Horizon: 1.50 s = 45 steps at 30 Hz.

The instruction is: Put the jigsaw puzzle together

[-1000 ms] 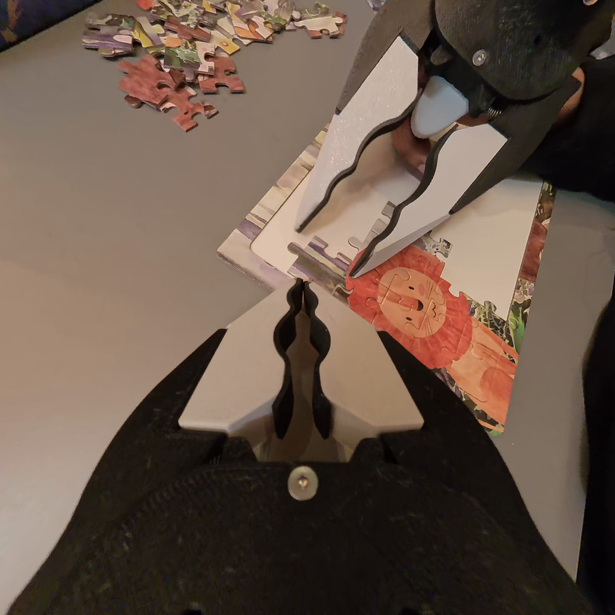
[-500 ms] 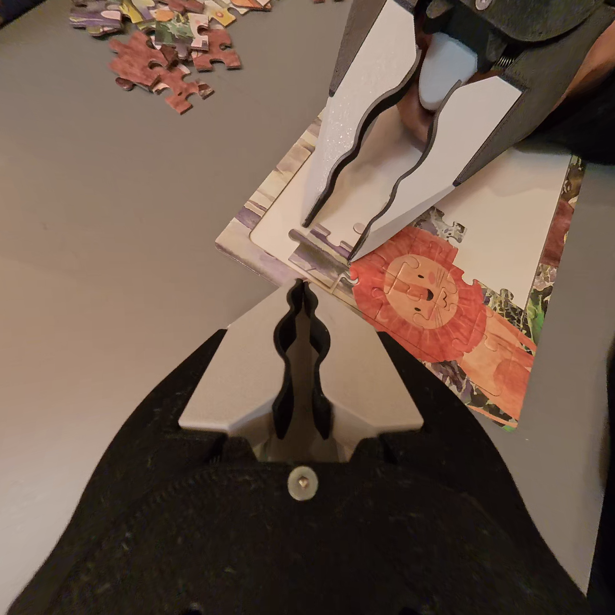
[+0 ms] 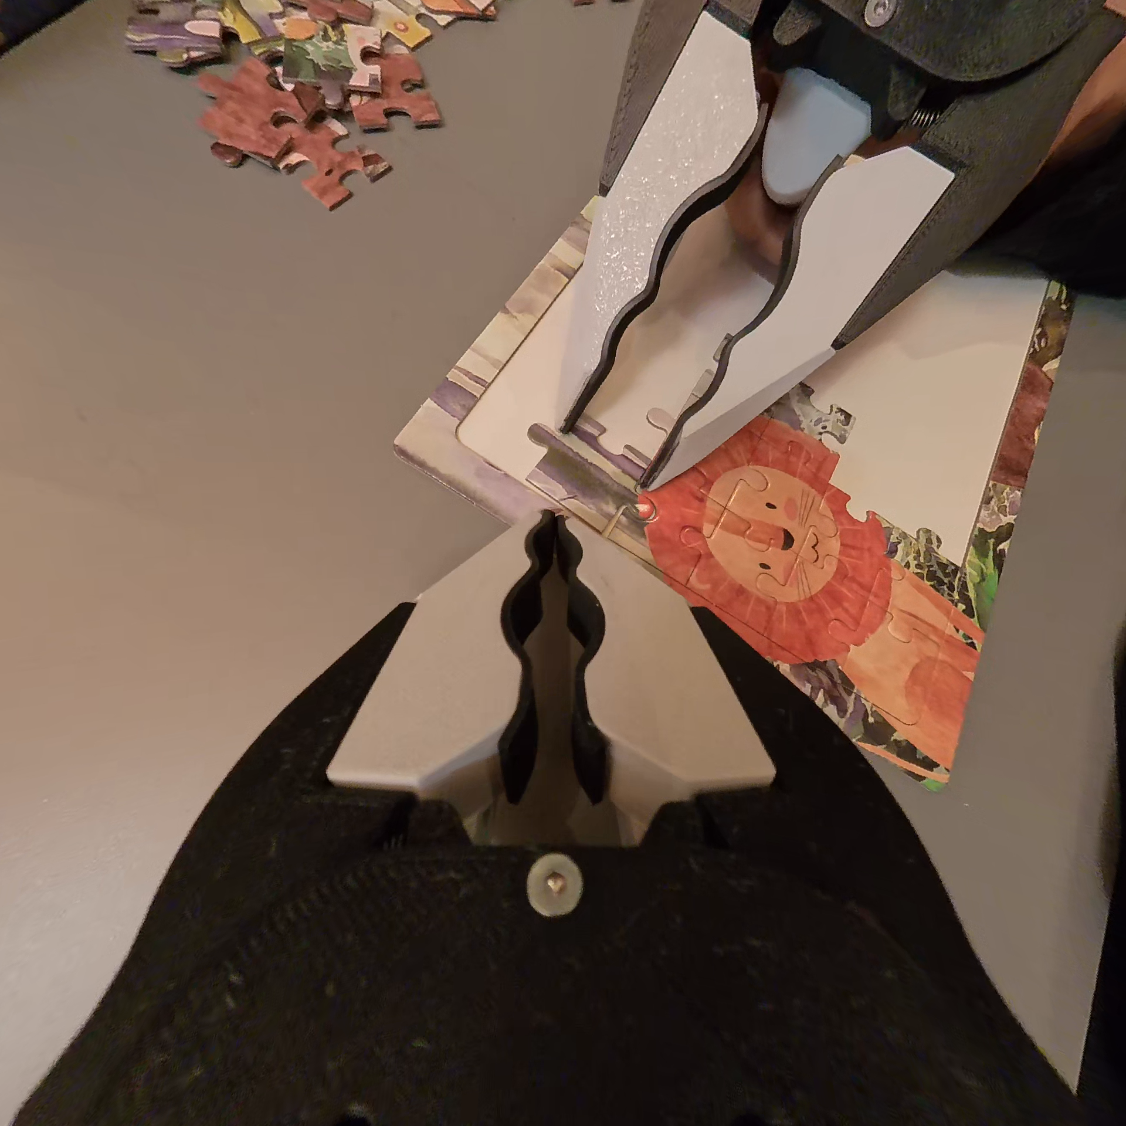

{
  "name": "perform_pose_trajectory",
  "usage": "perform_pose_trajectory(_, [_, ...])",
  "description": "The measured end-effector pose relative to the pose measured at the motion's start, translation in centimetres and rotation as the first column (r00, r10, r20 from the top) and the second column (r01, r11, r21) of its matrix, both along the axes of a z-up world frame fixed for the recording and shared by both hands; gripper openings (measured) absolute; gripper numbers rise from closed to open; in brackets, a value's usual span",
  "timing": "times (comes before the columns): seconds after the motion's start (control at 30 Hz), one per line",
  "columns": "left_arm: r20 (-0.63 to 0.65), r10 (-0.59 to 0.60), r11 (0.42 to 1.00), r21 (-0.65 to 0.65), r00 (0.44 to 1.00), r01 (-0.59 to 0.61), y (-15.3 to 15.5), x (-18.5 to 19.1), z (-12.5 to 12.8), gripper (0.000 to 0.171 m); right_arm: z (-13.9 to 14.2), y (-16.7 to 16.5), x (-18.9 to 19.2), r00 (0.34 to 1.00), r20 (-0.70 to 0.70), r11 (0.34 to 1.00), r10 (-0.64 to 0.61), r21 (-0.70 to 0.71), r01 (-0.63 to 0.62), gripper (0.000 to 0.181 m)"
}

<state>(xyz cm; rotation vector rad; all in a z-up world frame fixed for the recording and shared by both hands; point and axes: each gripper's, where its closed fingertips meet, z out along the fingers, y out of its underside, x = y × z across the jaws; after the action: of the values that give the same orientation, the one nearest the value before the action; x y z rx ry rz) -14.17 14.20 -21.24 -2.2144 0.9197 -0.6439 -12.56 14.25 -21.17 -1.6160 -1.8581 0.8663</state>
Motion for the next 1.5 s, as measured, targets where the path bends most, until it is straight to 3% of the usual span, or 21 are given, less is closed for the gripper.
perform_pose_trajectory(0.93, [-0.017,-0.093,0.996,0.013,0.996,0.093,-1.4,1.3,0.1,0.000,0.1,0.6,-0.2,0.999,-0.002,0.998,-0.053,-0.021,0.053,0.025])
perform_pose_trajectory(1.3, [-0.014,-0.007,0.997,0.077,1.000,0.008,-0.1,1.0,0.9,0.000,0.0,0.6,-0.3,0.999,0.000,0.998,-0.052,-0.039,0.052,0.023])
perform_pose_trajectory(1.5, [-0.028,-0.039,0.999,0.019,0.999,0.039,-0.8,1.6,-0.1,0.000,0.0,0.5,-0.3,0.999,-0.002,0.998,-0.051,-0.024,0.051,0.022])
